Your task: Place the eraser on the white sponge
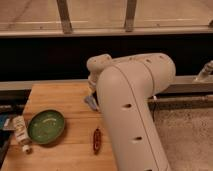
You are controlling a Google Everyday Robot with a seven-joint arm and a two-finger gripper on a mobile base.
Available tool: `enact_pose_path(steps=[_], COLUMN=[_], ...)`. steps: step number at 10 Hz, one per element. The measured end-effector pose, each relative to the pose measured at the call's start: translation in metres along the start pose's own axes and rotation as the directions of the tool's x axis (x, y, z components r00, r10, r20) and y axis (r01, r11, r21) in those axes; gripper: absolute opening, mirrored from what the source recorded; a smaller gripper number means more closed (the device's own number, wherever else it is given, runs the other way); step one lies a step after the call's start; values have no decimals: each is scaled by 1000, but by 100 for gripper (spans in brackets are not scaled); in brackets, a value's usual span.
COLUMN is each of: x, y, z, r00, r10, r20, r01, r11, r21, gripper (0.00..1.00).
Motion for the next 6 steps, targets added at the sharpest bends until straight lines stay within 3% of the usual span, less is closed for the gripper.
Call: enact_pose_path(steps=[6], x=[3], y=[11], z=[-5], r00=[1000], r10=[-31], r20=[4], r01=[31], r11=[999], r21=[-6], gripper=[80])
